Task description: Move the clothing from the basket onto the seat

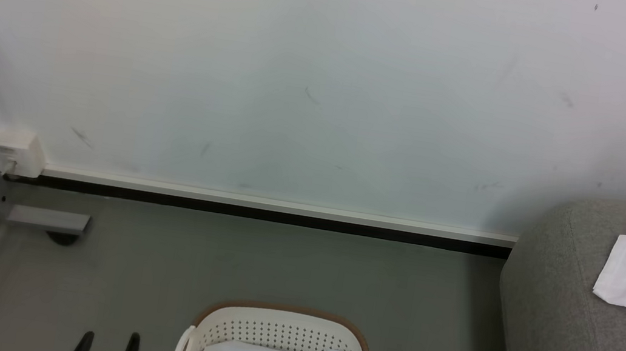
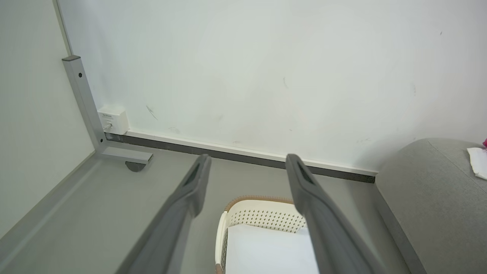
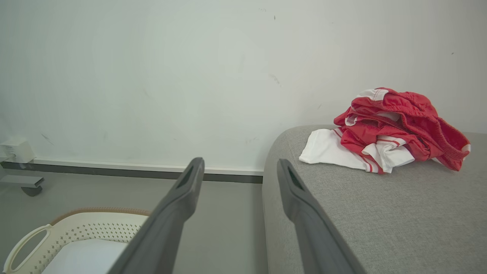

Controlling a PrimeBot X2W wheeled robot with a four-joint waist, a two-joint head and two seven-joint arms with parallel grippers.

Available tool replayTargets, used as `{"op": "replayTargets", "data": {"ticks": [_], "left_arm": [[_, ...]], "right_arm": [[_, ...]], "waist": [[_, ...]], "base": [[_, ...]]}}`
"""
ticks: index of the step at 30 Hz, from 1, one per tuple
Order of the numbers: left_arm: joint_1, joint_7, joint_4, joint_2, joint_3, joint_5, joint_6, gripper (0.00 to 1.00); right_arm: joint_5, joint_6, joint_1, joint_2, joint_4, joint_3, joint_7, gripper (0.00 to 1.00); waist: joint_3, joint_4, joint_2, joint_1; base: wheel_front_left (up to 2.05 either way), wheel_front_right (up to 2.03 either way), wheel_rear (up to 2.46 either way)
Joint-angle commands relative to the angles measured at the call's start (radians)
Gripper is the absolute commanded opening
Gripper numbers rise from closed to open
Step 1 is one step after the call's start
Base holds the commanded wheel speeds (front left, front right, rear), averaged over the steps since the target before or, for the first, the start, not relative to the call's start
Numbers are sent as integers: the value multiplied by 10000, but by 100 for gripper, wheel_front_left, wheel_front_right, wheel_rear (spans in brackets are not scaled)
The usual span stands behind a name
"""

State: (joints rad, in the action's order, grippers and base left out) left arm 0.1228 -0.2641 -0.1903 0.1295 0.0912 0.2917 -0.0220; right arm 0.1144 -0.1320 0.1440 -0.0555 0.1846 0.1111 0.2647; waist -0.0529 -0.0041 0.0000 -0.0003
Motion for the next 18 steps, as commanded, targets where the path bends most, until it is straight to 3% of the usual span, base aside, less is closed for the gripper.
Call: {"op": "replayTargets", "data": {"ticks": [1,9,10,13,18], "left_arm": [[92,-3,15,-68,-154,-230,106,100],[53,-4,-55,-394,-786,-813,721,100],[-1,1,-93,-414,-760,-658,740,0],[49,15,-364,-514,-738,-639,743,0],[-186,343,-448,-532,-901,317,800,0]], "right_arm": [[-55,26,114,31,-42,7,-8,100],[287,24,89,44,-86,-246,-7,100],[170,0,39,50,-5,-248,4,0],[179,0,56,109,248,-255,-16,0],[1215,1,-176,103,320,-192,-321,0]], "waist": [[-19,-23,0,3],[-59,-85,0,3],[-60,-85,0,3],[-60,-85,0,3],[-36,-80,0,3]], "base": [[0,0,0],[0,0,0],[0,0,0],[0,0,0],[0,0,0]]}}
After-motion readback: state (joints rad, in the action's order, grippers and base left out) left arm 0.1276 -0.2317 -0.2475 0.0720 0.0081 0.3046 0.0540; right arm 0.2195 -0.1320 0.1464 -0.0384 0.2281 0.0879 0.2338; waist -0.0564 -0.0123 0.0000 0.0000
